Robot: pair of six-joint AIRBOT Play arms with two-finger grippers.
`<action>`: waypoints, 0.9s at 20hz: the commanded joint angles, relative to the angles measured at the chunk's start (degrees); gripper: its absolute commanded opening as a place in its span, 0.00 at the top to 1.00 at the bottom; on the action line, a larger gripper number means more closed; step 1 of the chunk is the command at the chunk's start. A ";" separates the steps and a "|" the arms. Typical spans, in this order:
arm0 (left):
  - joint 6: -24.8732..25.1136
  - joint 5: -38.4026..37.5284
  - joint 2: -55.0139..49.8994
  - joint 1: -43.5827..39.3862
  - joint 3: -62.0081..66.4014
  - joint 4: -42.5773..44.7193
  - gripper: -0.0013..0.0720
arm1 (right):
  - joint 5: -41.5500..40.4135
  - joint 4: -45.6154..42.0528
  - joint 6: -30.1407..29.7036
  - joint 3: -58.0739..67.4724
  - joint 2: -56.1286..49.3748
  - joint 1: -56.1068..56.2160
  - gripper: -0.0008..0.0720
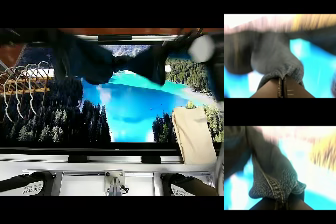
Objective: Fold the shirts.
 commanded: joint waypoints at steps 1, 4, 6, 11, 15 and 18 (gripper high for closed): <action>1.88 22.21 10.84 0.07 5.66 -3.13 0.87 | -15.69 -1.40 1.44 9.77 9.09 -0.07 0.86; 1.86 31.91 19.19 0.87 4.04 -0.50 0.87 | -17.20 -0.37 3.82 11.98 14.51 -0.07 0.86; 1.84 30.60 21.66 2.14 3.63 1.31 0.87 | -11.54 3.65 3.72 11.98 16.35 -0.04 0.86; 1.64 27.93 19.69 5.25 3.56 3.10 0.87 | 8.48 11.63 2.03 11.96 14.40 -0.04 0.86; 1.62 33.22 15.45 5.27 3.58 1.90 0.87 | 9.94 17.22 0.83 11.98 12.09 -0.04 0.86; 1.64 39.67 14.86 5.27 3.61 -0.68 0.87 | 1.42 19.02 -2.40 12.04 13.18 -0.04 0.86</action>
